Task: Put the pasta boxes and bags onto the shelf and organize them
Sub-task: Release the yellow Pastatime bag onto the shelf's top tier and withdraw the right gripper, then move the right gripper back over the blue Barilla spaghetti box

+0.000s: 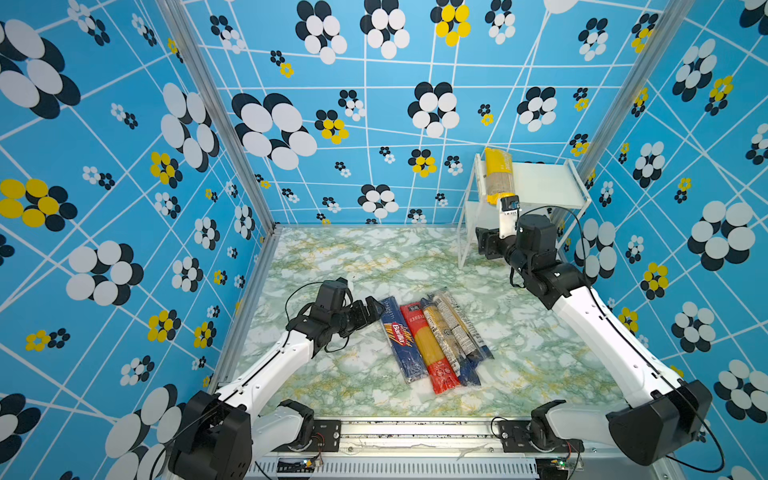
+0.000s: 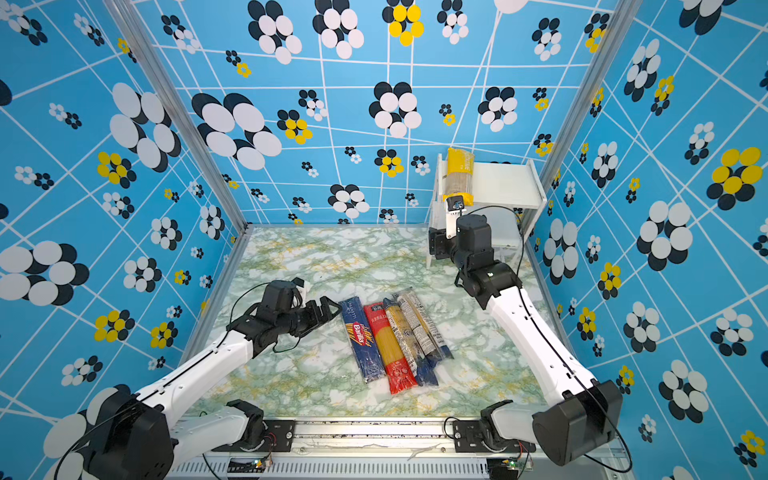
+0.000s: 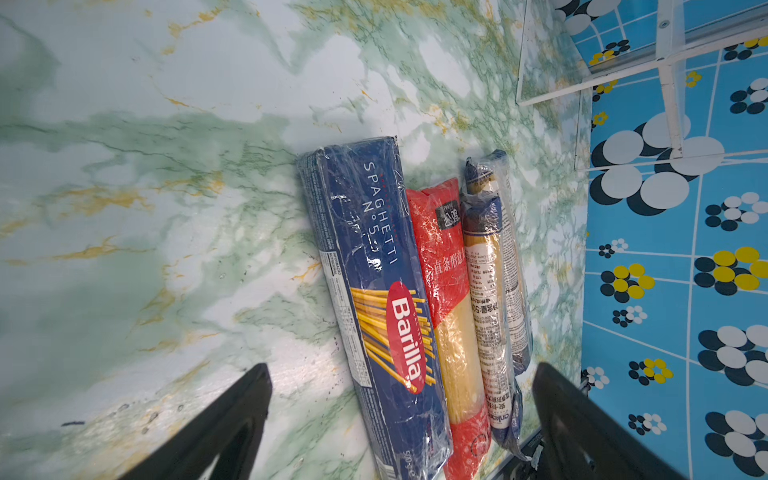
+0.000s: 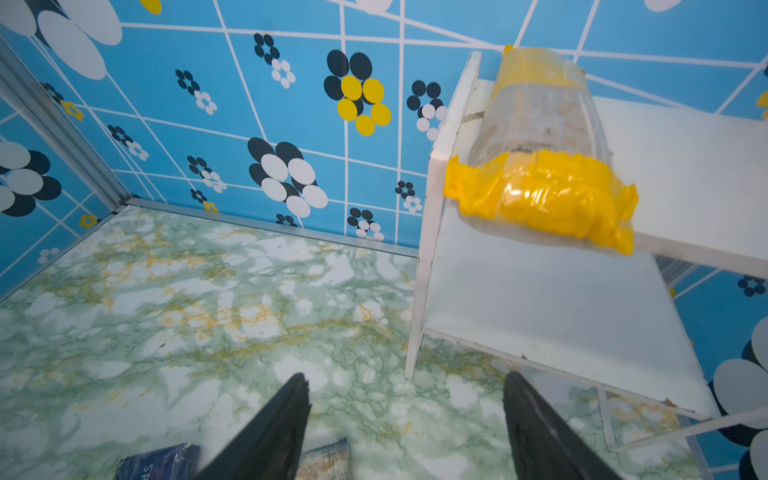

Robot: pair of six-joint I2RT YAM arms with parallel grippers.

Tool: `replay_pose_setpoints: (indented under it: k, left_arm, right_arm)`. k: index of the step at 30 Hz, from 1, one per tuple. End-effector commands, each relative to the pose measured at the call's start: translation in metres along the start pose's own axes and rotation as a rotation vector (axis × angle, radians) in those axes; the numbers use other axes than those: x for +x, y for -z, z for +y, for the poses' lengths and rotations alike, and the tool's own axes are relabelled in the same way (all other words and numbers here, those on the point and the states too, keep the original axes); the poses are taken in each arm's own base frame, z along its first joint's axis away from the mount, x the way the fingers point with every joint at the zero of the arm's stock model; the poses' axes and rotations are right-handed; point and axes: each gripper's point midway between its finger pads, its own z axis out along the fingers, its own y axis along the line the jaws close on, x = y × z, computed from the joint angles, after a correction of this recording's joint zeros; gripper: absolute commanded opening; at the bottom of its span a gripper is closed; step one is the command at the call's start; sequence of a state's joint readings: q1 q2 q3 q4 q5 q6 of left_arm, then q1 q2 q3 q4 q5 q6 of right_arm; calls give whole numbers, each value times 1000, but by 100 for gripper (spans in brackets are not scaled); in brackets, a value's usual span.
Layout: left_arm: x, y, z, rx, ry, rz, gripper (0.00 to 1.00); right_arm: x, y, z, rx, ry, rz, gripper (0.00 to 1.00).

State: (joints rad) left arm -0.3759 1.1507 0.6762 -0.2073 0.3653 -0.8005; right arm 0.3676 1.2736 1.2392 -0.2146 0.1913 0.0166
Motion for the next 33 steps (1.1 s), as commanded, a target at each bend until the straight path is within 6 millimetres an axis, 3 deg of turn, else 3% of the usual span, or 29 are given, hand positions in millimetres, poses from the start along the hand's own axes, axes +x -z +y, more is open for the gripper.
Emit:
replay_pose_setpoints:
  k: [1,9,15,33]
  left_arm:
    - [3,1,-1,-5,-5,3,99]
    - [6,1,-1,-5,-3,11,99]
    - [6,2,-4,2,-2,14,99]
    - [11,1,2,-7,4,24,99]
  right_arm:
    - [6,16,7,-40,-53,-41,78]
    - [80,22,50,-189,-66,85,83]
    - [122,21,66,-232,-92,158,84]
    - [204,33,148,-374,4,167,91]
